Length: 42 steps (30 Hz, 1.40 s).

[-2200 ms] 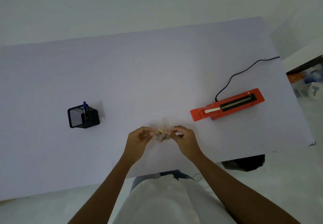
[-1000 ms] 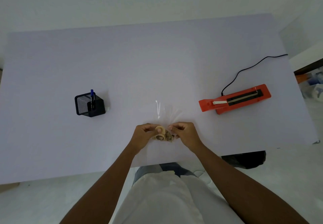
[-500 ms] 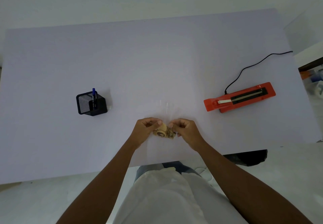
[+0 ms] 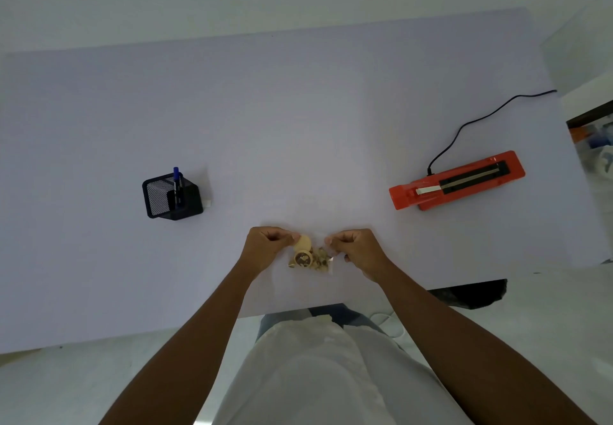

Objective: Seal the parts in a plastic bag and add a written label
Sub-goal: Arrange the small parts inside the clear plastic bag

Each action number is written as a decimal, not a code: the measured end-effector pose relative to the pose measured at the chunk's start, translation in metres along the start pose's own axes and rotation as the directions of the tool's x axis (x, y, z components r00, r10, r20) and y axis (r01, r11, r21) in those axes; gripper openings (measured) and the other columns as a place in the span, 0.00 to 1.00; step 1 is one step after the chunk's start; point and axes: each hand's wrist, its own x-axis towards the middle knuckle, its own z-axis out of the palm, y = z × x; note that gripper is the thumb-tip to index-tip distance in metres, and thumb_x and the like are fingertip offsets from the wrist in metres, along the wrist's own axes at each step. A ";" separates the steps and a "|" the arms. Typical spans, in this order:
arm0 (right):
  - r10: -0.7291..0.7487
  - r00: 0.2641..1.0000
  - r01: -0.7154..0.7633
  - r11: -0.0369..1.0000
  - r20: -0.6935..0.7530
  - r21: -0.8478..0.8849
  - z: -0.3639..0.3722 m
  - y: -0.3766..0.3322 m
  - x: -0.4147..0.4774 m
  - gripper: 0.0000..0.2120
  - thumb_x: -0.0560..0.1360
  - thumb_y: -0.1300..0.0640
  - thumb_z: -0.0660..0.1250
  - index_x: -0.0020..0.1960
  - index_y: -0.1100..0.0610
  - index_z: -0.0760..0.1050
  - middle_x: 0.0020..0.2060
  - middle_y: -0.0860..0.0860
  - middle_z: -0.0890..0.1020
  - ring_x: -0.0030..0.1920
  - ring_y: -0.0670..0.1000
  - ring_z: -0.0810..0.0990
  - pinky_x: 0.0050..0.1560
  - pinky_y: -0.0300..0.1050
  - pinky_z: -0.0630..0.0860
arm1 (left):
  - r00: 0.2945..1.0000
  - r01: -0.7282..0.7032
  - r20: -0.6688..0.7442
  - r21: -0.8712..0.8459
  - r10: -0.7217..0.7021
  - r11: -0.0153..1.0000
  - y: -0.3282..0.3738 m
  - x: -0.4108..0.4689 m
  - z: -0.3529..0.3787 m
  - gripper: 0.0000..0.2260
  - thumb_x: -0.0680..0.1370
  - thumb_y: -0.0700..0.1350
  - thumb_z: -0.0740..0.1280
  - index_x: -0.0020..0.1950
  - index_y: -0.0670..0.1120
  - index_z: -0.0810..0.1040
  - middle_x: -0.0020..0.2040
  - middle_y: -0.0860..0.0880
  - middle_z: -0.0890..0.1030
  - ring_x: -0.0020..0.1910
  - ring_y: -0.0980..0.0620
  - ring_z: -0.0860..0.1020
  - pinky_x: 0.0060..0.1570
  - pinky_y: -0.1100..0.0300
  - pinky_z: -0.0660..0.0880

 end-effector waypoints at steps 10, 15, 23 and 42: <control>0.084 0.994 -0.089 0.993 -0.071 -0.075 -0.002 0.003 0.007 0.13 0.73 0.53 0.75 0.48 0.63 0.85 0.40 0.60 0.86 0.28 0.49 0.78 0.26 0.37 0.71 | 0.988 0.153 -0.031 0.104 -0.150 0.983 0.004 0.016 0.001 0.10 0.69 0.50 0.77 0.39 0.43 0.86 0.28 0.52 0.80 0.26 0.59 0.72 0.25 0.68 0.67; 0.085 0.991 -0.096 0.990 -0.108 -0.107 -0.002 0.007 0.007 0.12 0.73 0.52 0.75 0.45 0.62 0.85 0.38 0.57 0.87 0.23 0.48 0.76 0.23 0.37 0.70 | 0.984 0.174 -0.066 0.219 -0.163 0.960 0.004 0.024 0.002 0.10 0.67 0.52 0.78 0.39 0.45 0.87 0.33 0.49 0.84 0.30 0.57 0.77 0.30 0.63 0.72; 0.102 0.983 -0.120 0.987 -0.155 -0.111 -0.003 0.004 0.012 0.13 0.71 0.51 0.77 0.41 0.62 0.85 0.34 0.56 0.86 0.20 0.47 0.74 0.21 0.35 0.69 | 0.958 0.278 -0.142 0.235 -0.251 0.931 0.007 0.030 0.005 0.15 0.64 0.53 0.80 0.36 0.41 0.85 0.37 0.41 0.85 0.33 0.51 0.78 0.35 0.58 0.73; -0.250 0.965 0.246 0.968 0.082 0.056 0.026 -0.028 0.037 0.09 0.78 0.59 0.70 0.53 0.63 0.84 0.46 0.56 0.88 0.48 0.52 0.87 0.54 0.48 0.83 | 0.920 0.375 -0.231 0.285 -0.316 0.882 0.020 0.033 0.017 0.10 0.65 0.49 0.78 0.34 0.43 0.84 0.31 0.47 0.82 0.29 0.52 0.75 0.29 0.63 0.71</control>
